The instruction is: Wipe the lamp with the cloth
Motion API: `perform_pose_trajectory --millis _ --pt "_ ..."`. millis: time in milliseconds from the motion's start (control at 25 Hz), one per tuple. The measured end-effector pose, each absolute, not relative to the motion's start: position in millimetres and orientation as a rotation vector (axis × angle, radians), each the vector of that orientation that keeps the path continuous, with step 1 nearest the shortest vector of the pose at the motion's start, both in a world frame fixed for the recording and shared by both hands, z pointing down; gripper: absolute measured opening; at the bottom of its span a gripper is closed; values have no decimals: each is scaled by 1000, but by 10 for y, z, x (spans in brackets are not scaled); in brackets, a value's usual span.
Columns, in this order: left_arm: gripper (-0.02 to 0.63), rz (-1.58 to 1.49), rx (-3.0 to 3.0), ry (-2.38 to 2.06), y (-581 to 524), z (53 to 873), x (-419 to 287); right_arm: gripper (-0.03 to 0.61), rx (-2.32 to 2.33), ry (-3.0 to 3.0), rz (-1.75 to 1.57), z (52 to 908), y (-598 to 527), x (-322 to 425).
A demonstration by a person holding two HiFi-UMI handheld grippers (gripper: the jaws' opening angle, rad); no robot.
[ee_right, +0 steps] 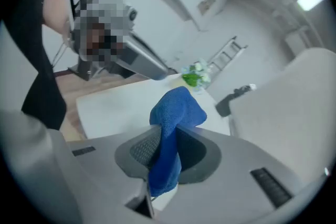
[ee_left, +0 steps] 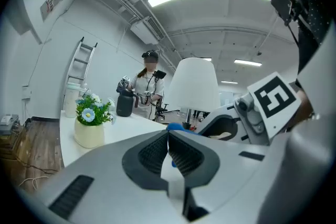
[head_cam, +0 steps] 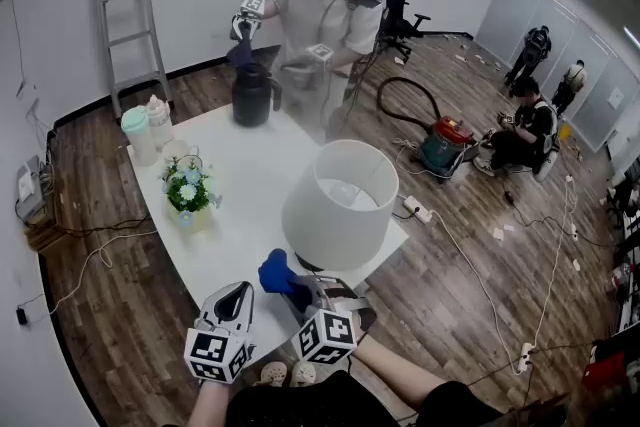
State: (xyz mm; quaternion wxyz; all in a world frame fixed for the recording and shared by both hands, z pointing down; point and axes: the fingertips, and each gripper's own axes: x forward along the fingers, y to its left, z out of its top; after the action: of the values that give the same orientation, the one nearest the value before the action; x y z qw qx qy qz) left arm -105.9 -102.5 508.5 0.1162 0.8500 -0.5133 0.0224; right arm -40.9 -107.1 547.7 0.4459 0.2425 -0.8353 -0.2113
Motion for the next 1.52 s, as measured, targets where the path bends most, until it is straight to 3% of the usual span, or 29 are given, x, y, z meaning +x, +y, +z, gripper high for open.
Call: perform_pose_trajectory --millis 200,560,1160,1520 --pt "11 78 2487 -1491 -994 5133 -1034 75 1162 -2143 -553 5283 -1501 -69" --pt "12 123 2461 -1514 -950 5132 -1077 75 1597 -2091 -537 5201 -2043 232" --pt "11 185 2480 -1488 -988 5131 -908 75 1249 -2194 -247 6002 -2062 -25" --pt "12 187 2530 -1399 -1052 5149 -606 75 1233 -2450 -274 5562 -1452 354"
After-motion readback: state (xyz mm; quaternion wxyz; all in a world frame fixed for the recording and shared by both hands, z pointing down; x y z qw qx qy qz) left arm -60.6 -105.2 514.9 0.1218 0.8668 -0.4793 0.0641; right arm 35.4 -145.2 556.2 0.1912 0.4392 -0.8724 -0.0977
